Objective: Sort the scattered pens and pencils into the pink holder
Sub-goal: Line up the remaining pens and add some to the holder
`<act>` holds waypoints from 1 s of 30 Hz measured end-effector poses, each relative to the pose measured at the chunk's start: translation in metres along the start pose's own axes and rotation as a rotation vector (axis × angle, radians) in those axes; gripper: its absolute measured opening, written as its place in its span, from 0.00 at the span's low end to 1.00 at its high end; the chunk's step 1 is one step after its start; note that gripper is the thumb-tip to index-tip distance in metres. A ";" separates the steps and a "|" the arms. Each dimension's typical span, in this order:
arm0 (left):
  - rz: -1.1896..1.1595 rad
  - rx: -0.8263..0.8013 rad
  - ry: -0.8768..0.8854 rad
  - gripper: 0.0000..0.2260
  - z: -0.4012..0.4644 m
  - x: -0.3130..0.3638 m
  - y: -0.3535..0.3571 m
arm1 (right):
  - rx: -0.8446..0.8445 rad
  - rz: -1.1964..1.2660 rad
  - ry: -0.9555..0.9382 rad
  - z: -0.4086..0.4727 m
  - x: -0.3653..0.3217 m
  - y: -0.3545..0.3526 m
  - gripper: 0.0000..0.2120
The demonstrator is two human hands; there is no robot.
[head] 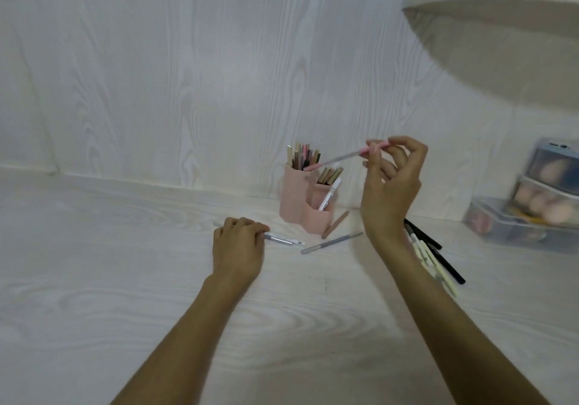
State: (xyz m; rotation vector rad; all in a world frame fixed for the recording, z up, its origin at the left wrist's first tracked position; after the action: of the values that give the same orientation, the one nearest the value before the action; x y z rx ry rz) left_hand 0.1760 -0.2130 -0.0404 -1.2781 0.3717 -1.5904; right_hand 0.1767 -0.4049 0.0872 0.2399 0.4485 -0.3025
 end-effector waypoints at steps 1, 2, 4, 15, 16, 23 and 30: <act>-0.012 -0.003 0.004 0.13 0.000 0.000 -0.001 | 0.003 0.011 -0.023 0.013 -0.005 0.009 0.12; -0.020 -0.006 0.007 0.13 0.000 0.000 -0.001 | -0.008 -0.006 -0.041 0.025 -0.008 0.018 0.11; -0.042 -0.006 0.006 0.12 0.001 -0.002 -0.001 | -0.093 -0.101 -0.075 0.042 -0.005 0.039 0.05; -0.046 -0.026 0.065 0.14 0.001 -0.003 0.003 | -0.897 -0.766 -0.090 0.037 0.052 0.053 0.13; -0.024 -0.051 0.099 0.14 0.000 -0.003 0.005 | -0.952 -0.772 -0.110 0.036 0.053 0.046 0.14; 0.008 -0.123 0.203 0.15 -0.002 0.004 0.003 | -1.054 -0.511 0.163 -0.013 0.053 -0.023 0.13; 0.108 -0.121 0.285 0.12 -0.001 0.011 -0.007 | -1.175 -0.465 0.154 -0.073 0.078 -0.026 0.10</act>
State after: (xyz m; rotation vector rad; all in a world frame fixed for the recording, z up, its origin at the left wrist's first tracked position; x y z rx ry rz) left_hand 0.1728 -0.2198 -0.0295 -1.1011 0.7126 -1.6801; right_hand 0.2063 -0.4253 -0.0166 -1.0070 0.7634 -0.4261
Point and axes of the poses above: each hand's wrist, its own z-axis towards the middle knuckle, its own y-axis out of the palm, x = y × z, the point moved 2 cm from there along z, towards the middle knuckle, and after that the axes turned 8 degrees about -y, right-handed, at the moved point
